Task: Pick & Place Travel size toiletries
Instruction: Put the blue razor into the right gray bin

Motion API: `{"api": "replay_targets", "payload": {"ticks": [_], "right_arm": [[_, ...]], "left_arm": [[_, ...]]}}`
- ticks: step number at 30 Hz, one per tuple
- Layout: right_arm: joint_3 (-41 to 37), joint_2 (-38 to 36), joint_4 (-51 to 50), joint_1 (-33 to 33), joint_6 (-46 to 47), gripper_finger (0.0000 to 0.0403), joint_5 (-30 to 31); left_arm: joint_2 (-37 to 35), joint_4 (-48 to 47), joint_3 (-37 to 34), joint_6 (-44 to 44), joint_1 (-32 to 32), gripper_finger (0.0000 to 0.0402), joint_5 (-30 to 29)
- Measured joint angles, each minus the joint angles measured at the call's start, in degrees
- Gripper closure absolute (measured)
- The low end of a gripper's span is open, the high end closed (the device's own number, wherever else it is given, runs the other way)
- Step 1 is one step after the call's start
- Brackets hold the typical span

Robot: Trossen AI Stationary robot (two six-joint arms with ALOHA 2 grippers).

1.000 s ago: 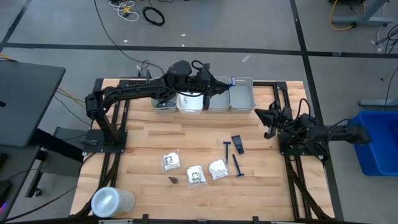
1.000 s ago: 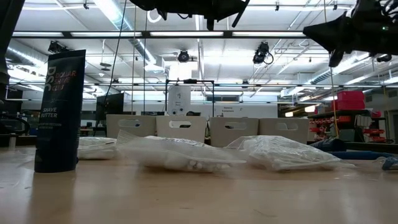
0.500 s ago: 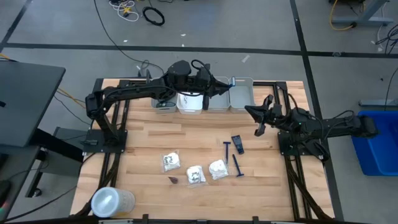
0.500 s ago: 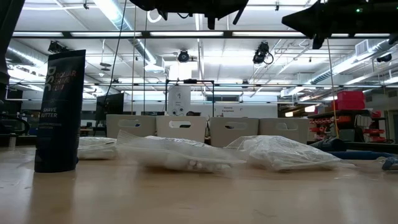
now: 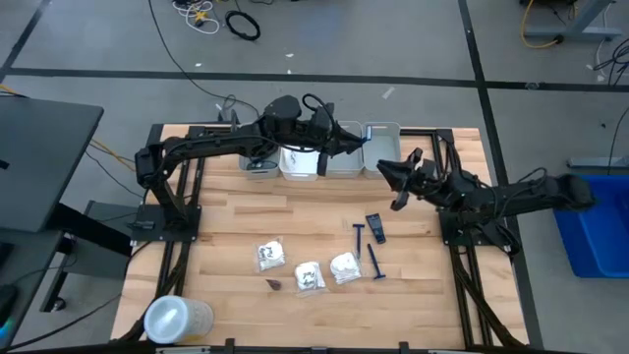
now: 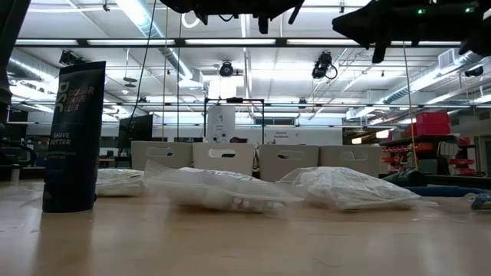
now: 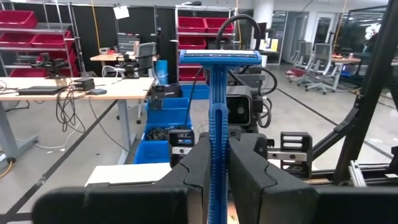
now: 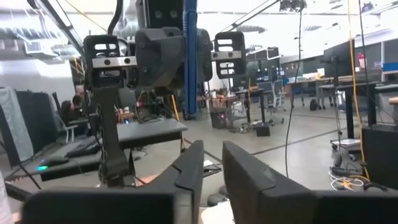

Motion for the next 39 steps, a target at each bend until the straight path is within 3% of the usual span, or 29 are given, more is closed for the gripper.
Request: {"api": "replay_targets", "payload": {"ticks": [8, 17, 23, 27, 34, 39], "right_arm": [[0.42, 3.89, 5.99, -0.01, 0.42, 0.024, -1.07], [8.36, 9.08, 1.97, -1.51, 0.5, 0.0166, -1.21], [11.51, 12.6, -0.4, -4.14, 5.06, 0.0153, -1.51], [12.56, 14.21, -0.45, -5.91, 6.69, 0.0151, -5.86], [15.97, 17.61, -0.35, -7.16, 6.66, 0.0168, -13.15], [16.87, 19.64, -0.43, -7.17, 6.66, 0.0179, -13.67]], "left_arm": [[0.0, -0.01, 0.0, -0.08, 0.0, 0.0354, 1.42], [0.0, -0.01, 0.0, -0.33, 0.0, 0.0355, 2.72], [0.0, -0.01, 0.0, -1.48, 0.0, 0.0355, 4.15], [0.0, -0.05, 0.0, -1.58, -0.02, 0.0355, 5.66], [0.0, -0.19, 0.0, -2.08, 0.0, 0.0355, 5.74], [0.0, -0.24, 0.0, -2.3, 0.0, 0.0355, 5.73]]}}
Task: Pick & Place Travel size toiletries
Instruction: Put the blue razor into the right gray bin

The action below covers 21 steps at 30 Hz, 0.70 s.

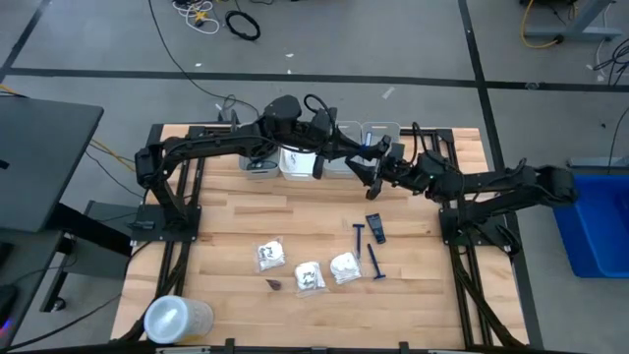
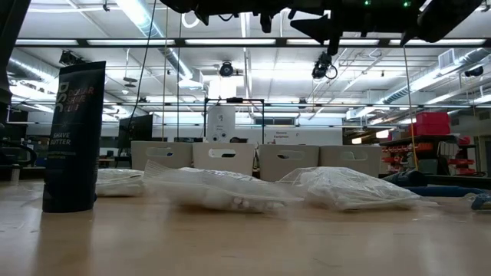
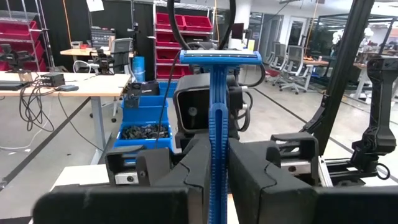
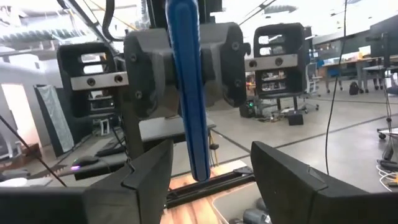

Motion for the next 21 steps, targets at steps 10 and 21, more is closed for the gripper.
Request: {"api": "replay_targets", "payload": {"ticks": [10, 21], "right_arm": [[0.02, 0.44, 1.3, 0.02, 0.0, 0.0218, -0.02], [0.04, 0.42, 1.36, 0.04, -0.02, 0.0273, -0.09]], "left_arm": [[0.0, -0.15, 0.0, -0.37, 0.0, 0.0356, 0.37], [0.0, -0.26, 0.0, -0.27, 0.0, 0.0356, 0.31]]}}
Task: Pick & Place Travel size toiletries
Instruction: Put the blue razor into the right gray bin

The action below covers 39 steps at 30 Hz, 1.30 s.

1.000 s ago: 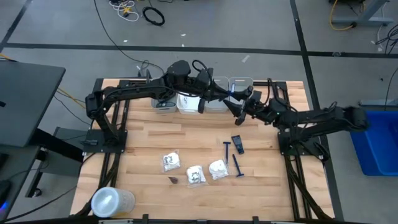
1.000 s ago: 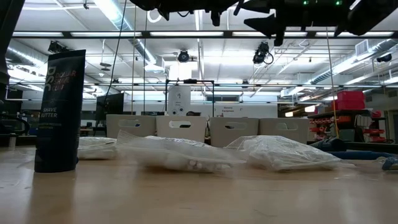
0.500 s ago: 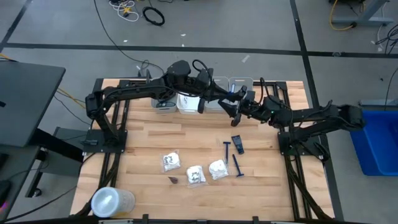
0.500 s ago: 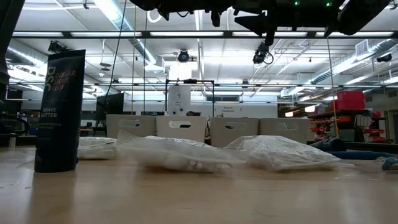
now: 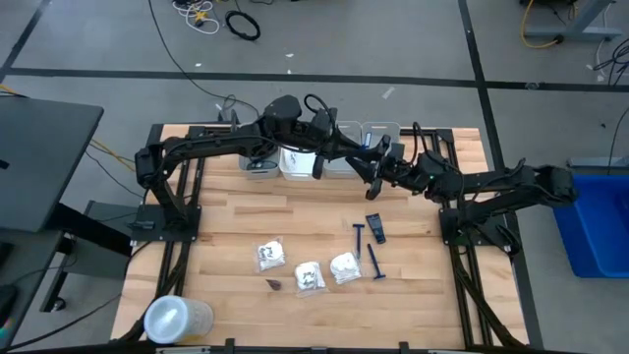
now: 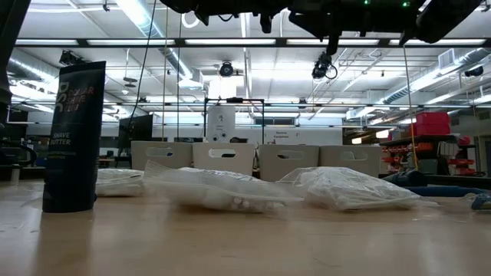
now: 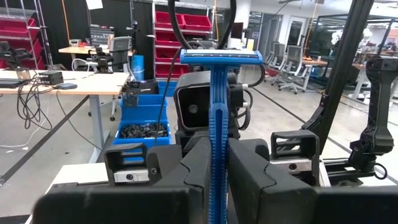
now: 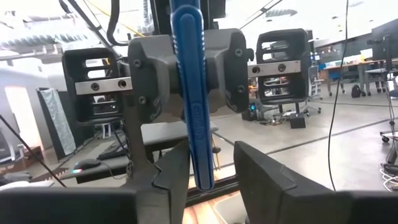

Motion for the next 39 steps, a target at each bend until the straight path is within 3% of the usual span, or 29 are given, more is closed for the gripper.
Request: {"api": "replay_targets", "payload": {"ticks": [8, 18, 33, 39], "right_arm": [[0.0, 0.0, 0.0, 0.0, -0.09, 0.0303, -0.17], [0.0, 0.0, -0.02, 0.02, -0.2, 0.034, -1.52], [0.0, -0.11, 0.02, -0.02, -0.66, 0.0352, -1.4], [0.0, -0.63, -0.24, -0.19, -0.66, 0.0352, -1.38]], "left_arm": [[0.0, 0.0, 0.0, 0.1, 0.0, 0.0357, -0.15], [0.0, -0.4, 0.0, 1.7, 0.02, 0.0329, -0.3], [-0.35, -2.91, 0.0, 0.6, 1.49, 0.0223, -0.08], [-2.19, -5.81, 0.0, -0.13, 4.15, 0.0201, 1.64]]}}
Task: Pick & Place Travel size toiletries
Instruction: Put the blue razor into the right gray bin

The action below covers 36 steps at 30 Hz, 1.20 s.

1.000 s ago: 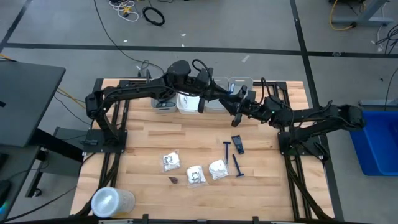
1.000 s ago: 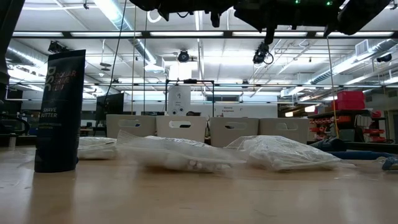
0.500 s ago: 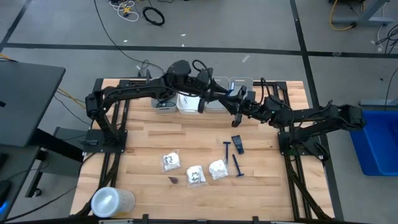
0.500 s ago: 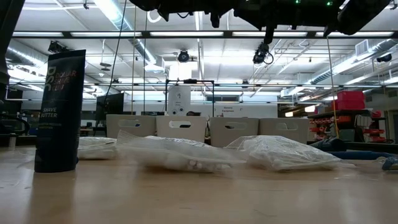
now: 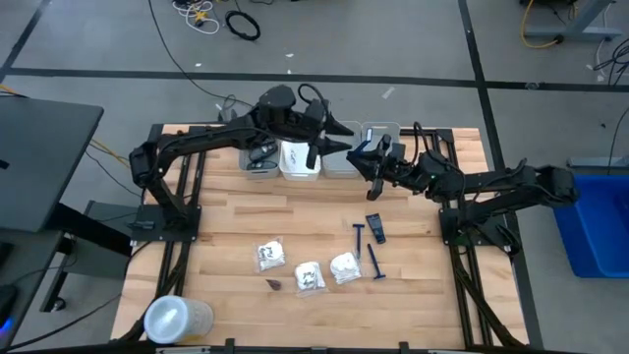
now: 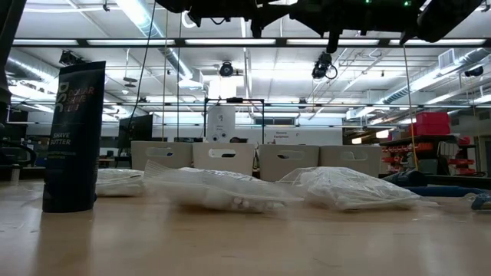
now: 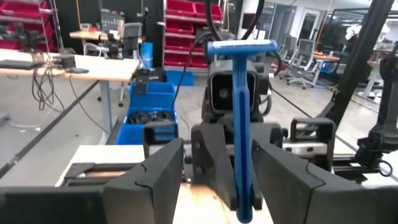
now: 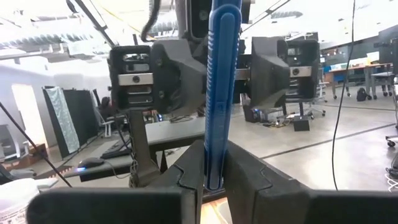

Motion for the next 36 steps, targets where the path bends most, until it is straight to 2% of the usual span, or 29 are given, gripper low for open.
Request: {"api": "replay_targets", "payload": {"ticks": [9, 22, 29, 36], "right_arm": [[0.0, -0.26, -2.68, -2.82, 0.02, 0.0352, -0.03], [-0.02, -0.24, -17.85, -9.67, 0.01, 0.0353, 0.0], [-0.02, -0.24, -21.24, -12.45, 0.0, 0.0353, -0.01], [-0.02, -0.24, -26.08, -15.13, 0.0, 0.0353, 0.01]], "left_arm": [[-0.65, -0.95, 0.0, -0.55, 2.2, 0.0216, 0.83], [-0.63, -2.37, 0.0, 0.58, 2.32, 0.0253, 1.02], [-0.63, -2.39, 0.0, 0.83, 2.32, 0.027, 0.92], [-0.92, -8.99, 0.0, 4.44, 2.59, 0.0306, -2.77]]}}
